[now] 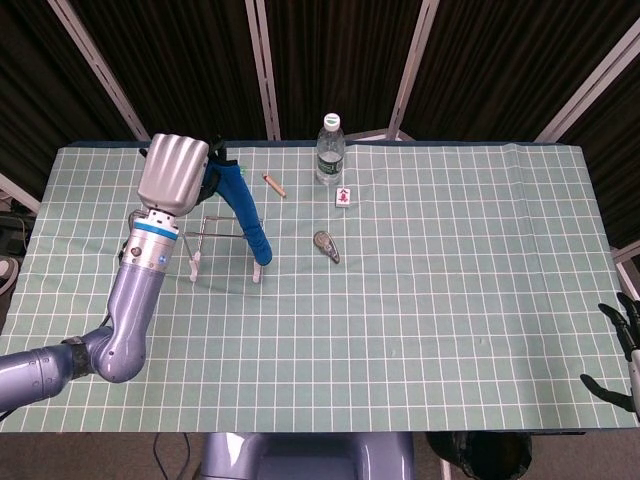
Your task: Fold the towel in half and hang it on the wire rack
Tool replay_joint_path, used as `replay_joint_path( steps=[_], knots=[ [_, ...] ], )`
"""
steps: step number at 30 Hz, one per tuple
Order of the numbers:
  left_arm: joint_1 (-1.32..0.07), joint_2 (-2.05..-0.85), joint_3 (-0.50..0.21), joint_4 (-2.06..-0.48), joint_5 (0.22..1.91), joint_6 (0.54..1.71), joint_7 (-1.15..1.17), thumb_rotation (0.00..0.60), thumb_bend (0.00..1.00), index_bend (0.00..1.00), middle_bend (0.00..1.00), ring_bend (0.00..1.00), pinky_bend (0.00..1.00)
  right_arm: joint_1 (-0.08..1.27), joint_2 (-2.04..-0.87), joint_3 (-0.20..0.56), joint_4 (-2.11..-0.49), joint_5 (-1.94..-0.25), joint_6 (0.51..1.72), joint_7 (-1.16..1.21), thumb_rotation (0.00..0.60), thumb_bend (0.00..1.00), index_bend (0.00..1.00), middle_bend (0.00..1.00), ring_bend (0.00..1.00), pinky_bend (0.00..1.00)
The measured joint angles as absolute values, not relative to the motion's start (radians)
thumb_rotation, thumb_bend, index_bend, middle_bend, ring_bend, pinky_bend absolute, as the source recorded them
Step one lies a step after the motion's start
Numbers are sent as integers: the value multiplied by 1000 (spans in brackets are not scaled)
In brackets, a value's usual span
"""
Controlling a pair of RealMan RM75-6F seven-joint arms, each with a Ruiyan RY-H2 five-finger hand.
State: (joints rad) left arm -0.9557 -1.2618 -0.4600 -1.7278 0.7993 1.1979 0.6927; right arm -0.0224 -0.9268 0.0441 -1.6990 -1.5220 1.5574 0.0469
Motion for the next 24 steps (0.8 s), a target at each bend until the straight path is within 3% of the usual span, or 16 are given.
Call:
replay_joint_path(
  steps=[8, 24],
  knots=[
    [-906, -1171, -421, -1863, 679, 1230, 742, 600, 722, 920, 972, 951, 1000, -21, -927, 43, -1698, -1523, 1554, 48, 600, 0, 129, 0, 0, 0],
    [-837, -1076, -297, -2002, 646, 1247, 772, 600, 722, 920, 973, 951, 1000, -20, -928, 41, -1698, -1525, 1549, 44, 600, 0, 130, 0, 0, 0]
  ],
)
